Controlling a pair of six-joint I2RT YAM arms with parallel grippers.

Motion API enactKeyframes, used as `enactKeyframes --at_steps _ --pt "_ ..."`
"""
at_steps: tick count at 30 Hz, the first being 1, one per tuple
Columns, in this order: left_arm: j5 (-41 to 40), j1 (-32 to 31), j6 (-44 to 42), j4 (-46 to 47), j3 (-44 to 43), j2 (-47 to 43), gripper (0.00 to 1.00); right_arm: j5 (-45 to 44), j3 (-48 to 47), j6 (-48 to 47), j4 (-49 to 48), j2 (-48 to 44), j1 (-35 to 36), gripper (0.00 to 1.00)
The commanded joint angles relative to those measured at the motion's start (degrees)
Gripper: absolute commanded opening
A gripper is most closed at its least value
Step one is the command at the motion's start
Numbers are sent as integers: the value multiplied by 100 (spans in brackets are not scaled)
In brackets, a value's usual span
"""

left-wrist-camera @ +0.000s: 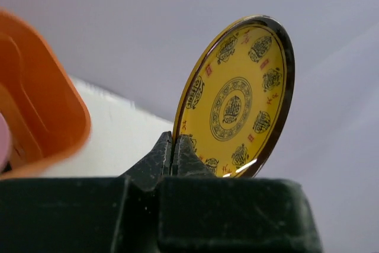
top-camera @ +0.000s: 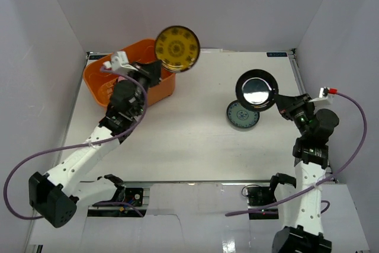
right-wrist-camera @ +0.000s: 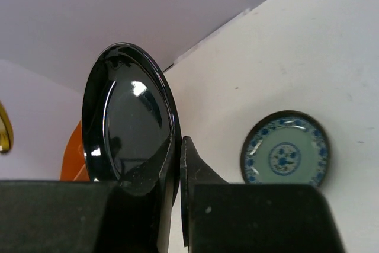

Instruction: Place the plates into the plastic bin on the countertop

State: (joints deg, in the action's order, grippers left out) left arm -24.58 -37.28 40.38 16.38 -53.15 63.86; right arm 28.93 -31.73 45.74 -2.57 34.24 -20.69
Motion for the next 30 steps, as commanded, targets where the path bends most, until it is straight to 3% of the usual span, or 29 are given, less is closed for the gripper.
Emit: enactKeyframes --at_steps 1,2,3,9,12,16,17,19,20,22,24,30 --pt "561 1478 -251 -1048 -249 56 0 -342 -562 -90 -745 354 1265 8" --pt "881 1869 -146 -1328 -292 153 0 -822 -815 -196 -745 677 1704 8" --pt "1128 2526 -5 -1522 -510 284 0 -1071 -957 -292 -763 855 2587 8" --pt "2281 3918 -4 -2271 -829 1190 0 -2347 -2599 -1040 -903 2927 4999 8" --pt "2308 4079 -57 -2420 -768 1584 0 -2725 -3756 -1303 -912 4193 5730 8" --pt "2588 4263 22 -2622 -654 2034 0 -2858 -5315 -1444 -693 6062 6146 8" --pt "2790 4307 49 -2623 -636 2078 16 -3023 -5605 -1453 -597 6364 6182 8" --pt "2967 4439 110 -2640 -636 2026 37 -3033 -6457 -1445 -430 7179 6252 8" --pt "3046 4474 163 -2562 -566 1939 66 -3059 -6730 -1445 -246 7454 6287 8" --pt "3196 4554 233 -2491 -530 1528 82 -3086 -7449 -1445 -52 8147 6314 8" --pt "3048 4571 321 -2491 -469 1201 89 -3069 -7856 -1427 107 8527 6323 8" --pt "2396 4563 619 -2078 303 -715 85 -2963 -9288 -1313 248 9741 6402 8"
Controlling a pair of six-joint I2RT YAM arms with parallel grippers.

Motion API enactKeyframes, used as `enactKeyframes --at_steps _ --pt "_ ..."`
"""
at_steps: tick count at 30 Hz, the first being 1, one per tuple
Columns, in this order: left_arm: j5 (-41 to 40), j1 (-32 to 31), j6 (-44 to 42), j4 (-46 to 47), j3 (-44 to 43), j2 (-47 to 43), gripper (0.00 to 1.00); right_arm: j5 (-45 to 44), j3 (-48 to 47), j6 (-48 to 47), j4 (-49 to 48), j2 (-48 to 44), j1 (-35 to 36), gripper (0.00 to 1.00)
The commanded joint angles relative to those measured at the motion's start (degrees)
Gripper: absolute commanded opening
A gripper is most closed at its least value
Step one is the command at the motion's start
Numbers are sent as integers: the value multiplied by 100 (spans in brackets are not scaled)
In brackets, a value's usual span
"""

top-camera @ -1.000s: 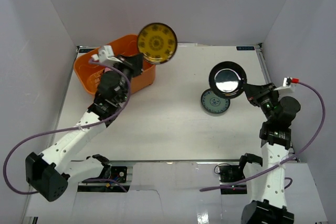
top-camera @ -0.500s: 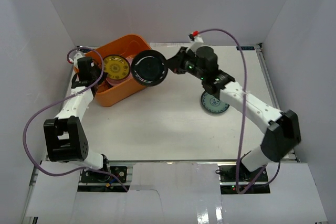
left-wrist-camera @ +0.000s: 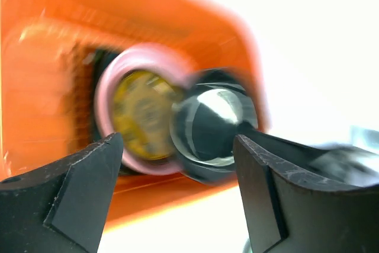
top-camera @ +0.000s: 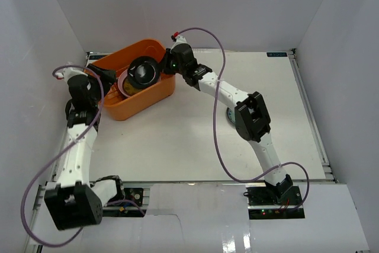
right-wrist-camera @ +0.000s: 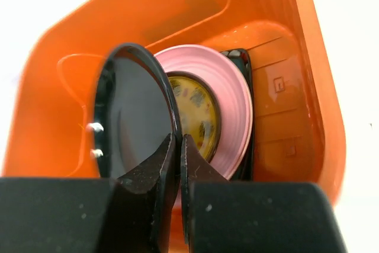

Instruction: Place the plates into the plastic bin on the countertop

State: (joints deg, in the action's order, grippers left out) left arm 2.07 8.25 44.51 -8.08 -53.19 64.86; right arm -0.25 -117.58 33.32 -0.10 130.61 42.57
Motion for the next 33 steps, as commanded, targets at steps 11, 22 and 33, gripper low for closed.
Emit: enactKeyframes --at_steps 11,22,33 --pt "1068 -1411 259 113 1240 -1625 75 -168 -846 140 -342 265 174 59" --pt "-531 -5068 752 964 574 665 75 -633 4259 -678 -667 -4680 -758 8" --pt "-716 -5888 1332 1827 -1535 4839 70 -889 8241 -731 702 -10015 -1471 25"
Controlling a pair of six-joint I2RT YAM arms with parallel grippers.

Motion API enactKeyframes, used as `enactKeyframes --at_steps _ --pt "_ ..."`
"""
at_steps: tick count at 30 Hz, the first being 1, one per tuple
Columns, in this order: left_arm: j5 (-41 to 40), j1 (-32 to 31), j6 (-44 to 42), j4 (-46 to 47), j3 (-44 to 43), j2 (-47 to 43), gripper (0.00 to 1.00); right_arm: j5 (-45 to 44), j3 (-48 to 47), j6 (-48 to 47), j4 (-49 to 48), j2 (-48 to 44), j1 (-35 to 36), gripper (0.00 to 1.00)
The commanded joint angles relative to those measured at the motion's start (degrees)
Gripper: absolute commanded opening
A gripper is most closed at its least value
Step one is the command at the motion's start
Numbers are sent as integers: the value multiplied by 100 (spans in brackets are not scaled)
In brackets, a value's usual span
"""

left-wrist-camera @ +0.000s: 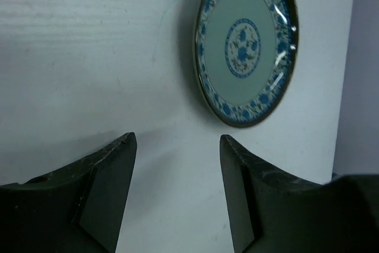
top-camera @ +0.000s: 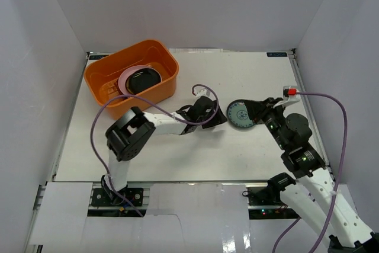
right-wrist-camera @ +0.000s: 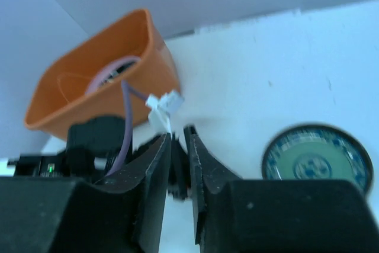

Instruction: Place the plates into the plastic bin on the countertop

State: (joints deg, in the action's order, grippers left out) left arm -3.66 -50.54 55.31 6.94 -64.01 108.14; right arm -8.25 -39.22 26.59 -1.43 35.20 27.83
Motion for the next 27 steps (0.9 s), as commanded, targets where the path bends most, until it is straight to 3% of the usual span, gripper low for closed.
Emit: enactKeyframes --at_steps 1,5,10,11,13,16,21,27 --pt "-152 -17 287 378 -681 689 68 -11 502 -31 1125 -662 3 27" --pt "-275 -17 445 536 -1148 1367 50 140 819 136 1618 -1410 11 27" --pt "-275 -17 578 449 -1886 2192 44 280 1170 364 1804 -1876 11 27" --pt "-267 -8 612 362 -2096 2272 22 324 1215 382 1848 -1946 11 28" --pt "-337 9 613 299 -2142 2247 0 316 1259 391 1936 -2008 3 27" --pt "-407 45 350 466 -1949 1818 0 237 1224 391 2076 -2166 3 27" --pt "-407 404 -685 256 -1704 0 0 385 1127 487 2191 -2684 3 26" --pt "-39 1774 -1399 -876 -1335 -2274 0 657 1302 435 2385 -2677 3 26"
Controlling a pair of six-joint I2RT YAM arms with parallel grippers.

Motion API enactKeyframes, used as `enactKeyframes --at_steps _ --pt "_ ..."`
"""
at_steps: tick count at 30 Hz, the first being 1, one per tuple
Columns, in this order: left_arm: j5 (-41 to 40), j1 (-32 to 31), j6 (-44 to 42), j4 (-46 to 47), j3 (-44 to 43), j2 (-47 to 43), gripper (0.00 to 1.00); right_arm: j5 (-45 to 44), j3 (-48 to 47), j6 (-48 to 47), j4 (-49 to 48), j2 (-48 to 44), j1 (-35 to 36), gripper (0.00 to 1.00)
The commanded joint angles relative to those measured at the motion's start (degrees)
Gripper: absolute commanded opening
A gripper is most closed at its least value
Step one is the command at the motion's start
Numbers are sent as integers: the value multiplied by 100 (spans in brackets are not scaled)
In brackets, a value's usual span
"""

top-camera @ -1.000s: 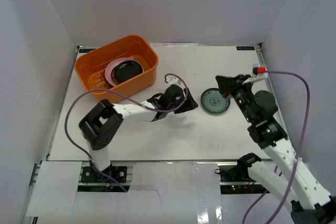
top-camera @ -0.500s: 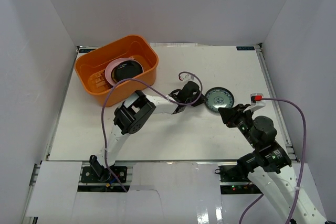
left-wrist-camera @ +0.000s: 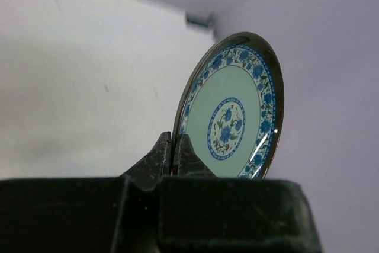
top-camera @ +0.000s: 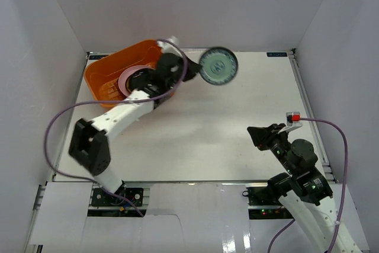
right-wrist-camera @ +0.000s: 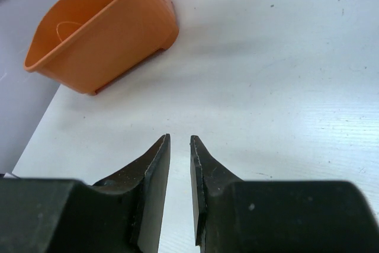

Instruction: Place the plates into the plastic bin on the countertop

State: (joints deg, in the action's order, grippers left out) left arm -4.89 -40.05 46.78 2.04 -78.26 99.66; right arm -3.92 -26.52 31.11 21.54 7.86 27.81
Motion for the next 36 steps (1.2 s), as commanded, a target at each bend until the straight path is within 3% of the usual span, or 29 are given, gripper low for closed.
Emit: enactKeyframes --at_steps 1,6,9,16,20,21,24,25,28,31,34,35,36 --pt "119 1240 -687 -537 318 -1666 0 269 94 0 0 110 5 27" --pt "813 3148 -662 -1048 1285 -2976 0 761 420 158 -554 365 14 26" --pt "1085 3809 -688 -1127 1769 -3040 0 875 350 123 -747 673 5 26" --pt "999 4488 -697 -1109 2245 -2479 1 937 402 123 -862 858 5 27" --pt "822 4682 -600 -1233 2157 -2293 25 902 499 167 -783 744 14 27" --pt "849 4743 -600 -1224 2140 -2302 52 902 499 167 -757 717 5 27" --pt "1085 4761 -618 -1215 2061 -2424 91 885 429 158 -695 700 5 27" --pt "1278 4761 -574 -1180 2060 -2512 98 867 394 149 -678 708 5 28" --pt "1751 4761 -504 -1101 2052 -3038 98 832 245 106 -695 796 14 34" --pt "2427 4744 -469 -1127 1972 -3724 98 841 34 27 -765 998 14 50" --pt "3053 4682 -582 -1118 2139 -4541 98 779 -273 -105 -836 1191 14 76" --pt "3446 4673 -652 -1127 2226 -4760 98 605 -414 -166 -723 1235 14 93" --pt "3546 4560 -723 -1136 2340 -4997 98 499 -737 -245 -626 1305 14 90"
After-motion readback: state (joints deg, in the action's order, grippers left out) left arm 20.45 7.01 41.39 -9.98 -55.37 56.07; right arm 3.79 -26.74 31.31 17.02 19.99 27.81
